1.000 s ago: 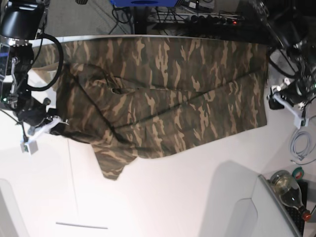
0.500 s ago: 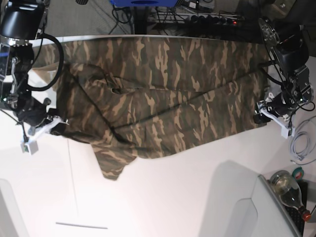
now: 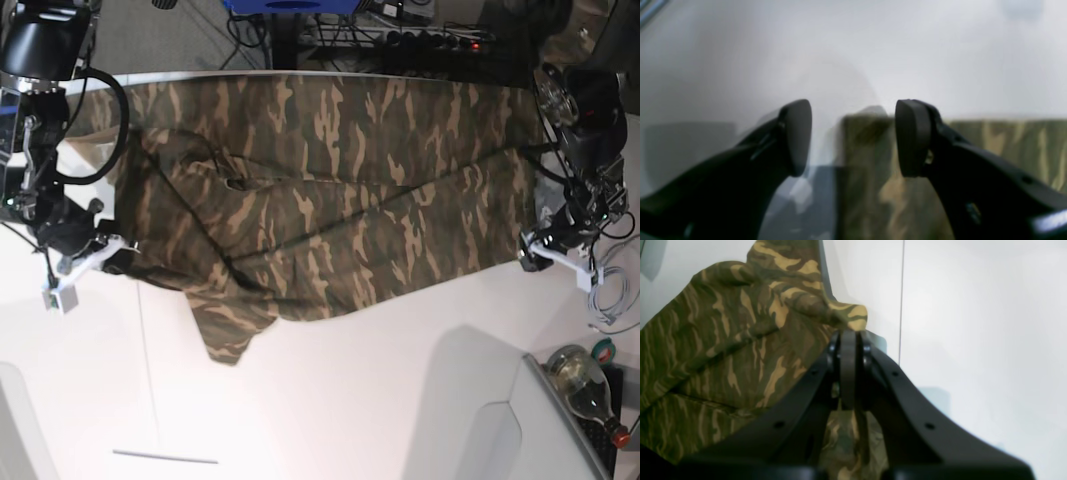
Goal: Layout the t-shirt on the table in an organized manner, then fold the t-shirt properly
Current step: 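Grasp the camouflage shirt's side edge with the left gripper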
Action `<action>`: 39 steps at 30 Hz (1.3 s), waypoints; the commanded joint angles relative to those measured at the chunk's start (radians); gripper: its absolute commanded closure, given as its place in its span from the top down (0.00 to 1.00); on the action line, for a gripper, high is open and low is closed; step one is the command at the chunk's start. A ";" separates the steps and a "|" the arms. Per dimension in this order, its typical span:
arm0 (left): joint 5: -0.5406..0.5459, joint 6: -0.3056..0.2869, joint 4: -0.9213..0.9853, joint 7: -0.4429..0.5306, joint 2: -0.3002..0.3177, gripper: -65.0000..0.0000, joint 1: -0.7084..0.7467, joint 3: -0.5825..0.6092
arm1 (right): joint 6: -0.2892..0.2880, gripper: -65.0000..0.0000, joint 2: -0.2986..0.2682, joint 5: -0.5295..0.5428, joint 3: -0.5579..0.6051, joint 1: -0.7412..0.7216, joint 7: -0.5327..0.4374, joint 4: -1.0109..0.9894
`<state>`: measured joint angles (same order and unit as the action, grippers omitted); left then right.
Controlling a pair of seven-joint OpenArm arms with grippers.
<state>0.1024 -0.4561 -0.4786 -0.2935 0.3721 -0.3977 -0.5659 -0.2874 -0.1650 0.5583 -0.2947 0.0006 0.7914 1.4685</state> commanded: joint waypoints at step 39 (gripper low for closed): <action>0.010 -0.007 -0.121 -0.079 -0.061 0.50 0.099 0.083 | -0.008 0.00 -0.014 0.015 -0.004 -0.017 -0.017 0.016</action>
<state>0.1318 -0.4595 -0.6083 -0.3016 0.3134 -0.3027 -0.4847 -0.2874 -0.1669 0.5591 -0.2947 0.0006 0.7910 1.4685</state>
